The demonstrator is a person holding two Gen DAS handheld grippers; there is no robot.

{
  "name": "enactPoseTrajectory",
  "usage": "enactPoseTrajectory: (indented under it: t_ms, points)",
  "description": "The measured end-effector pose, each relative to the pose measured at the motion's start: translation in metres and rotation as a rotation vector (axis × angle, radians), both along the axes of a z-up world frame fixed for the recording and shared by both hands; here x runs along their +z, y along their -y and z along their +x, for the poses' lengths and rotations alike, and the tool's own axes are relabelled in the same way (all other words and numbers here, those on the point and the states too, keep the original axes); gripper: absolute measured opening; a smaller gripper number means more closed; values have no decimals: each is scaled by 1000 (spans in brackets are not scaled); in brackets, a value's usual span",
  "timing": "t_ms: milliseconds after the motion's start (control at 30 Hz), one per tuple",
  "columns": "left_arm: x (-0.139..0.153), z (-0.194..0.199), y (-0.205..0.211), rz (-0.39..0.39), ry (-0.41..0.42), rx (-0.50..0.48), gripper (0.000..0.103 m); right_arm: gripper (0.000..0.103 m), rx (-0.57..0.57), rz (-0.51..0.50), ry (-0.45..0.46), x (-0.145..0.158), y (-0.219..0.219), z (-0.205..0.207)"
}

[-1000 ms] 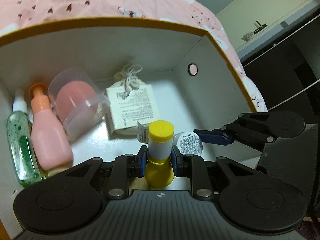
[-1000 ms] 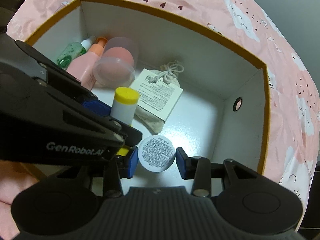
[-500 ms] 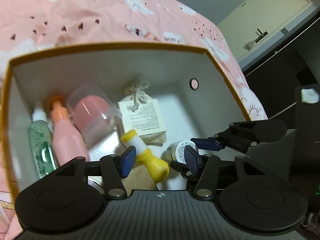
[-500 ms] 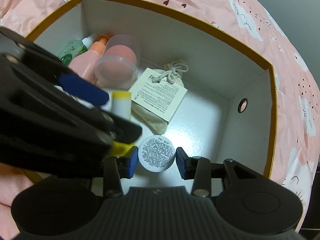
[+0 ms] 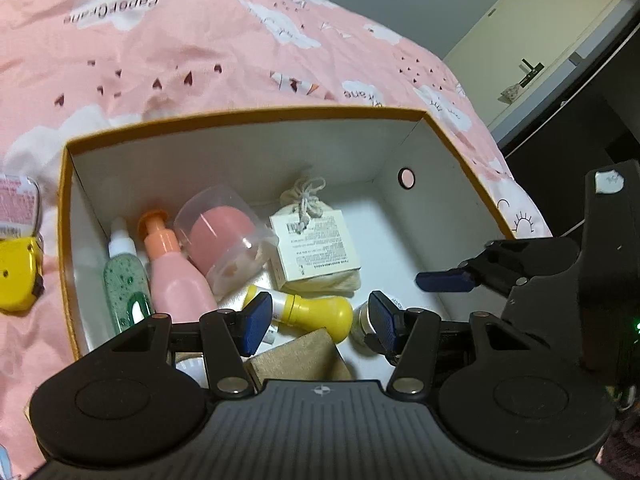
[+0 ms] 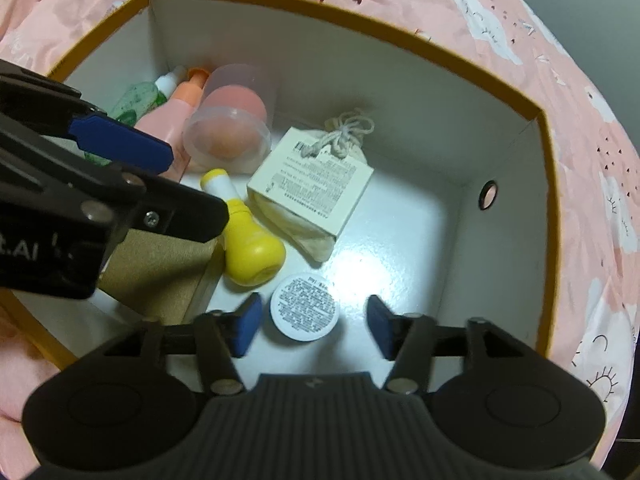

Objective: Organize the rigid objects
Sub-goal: 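Withdraw both grippers from the box toward the tape measure and tin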

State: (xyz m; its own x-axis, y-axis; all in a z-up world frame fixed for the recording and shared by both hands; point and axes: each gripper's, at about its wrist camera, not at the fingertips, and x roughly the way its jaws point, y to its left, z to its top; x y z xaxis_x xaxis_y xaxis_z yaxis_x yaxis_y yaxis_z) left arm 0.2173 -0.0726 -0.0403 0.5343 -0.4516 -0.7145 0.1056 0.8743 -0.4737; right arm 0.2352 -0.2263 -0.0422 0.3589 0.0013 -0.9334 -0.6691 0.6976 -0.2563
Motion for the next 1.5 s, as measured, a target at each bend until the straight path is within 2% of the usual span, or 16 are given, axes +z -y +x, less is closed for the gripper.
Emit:
enactPoseTrajectory:
  t_ms: [67, 100, 200, 333, 433, 500, 633, 800, 967, 1067, 1200, 1433, 1500]
  points:
    - [5, -4, 1, 25, 37, 6, 69, 70, 2, 13, 18, 6, 0, -2]
    - [8, -7, 2, 48, 67, 14, 70, 72, 2, 18, 30, 9, 0, -4]
    - [18, -17, 5, 128, 161, 26, 79, 83, 7, 23, 87, 18, -3, -9]
    - [33, -30, 6, 210, 283, 27, 87, 84, 18, 26, 160, 31, -10, -16]
    - [42, -36, 2, 258, 331, 44, 87, 90, 28, 51, 205, 44, -15, -21]
    - [48, -38, -5, 262, 349, 66, 87, 90, 39, 71, 238, 55, -21, -25]
    - [59, -44, -26, 215, 386, 71, 88, 92, 70, 116, 296, 70, -36, -32]
    - [69, -53, -56, 235, 436, 159, 88, 92, 128, 161, 345, 85, -61, -40]
    - [65, -53, -95, 270, 426, 258, 88, 92, 202, 191, 370, 90, -93, -41]
    - [59, -50, -119, 284, 380, 304, 87, 92, 249, 214, 367, 91, -115, -39]
    - [50, -52, -148, 242, 334, 335, 83, 92, 298, 225, 334, 85, -143, -35]
    - [31, -49, -186, 293, 255, 369, 83, 92, 393, 236, 261, 67, -189, -29]
    - [24, -48, -198, 286, 212, 390, 82, 86, 418, 231, 240, 60, -201, -26]
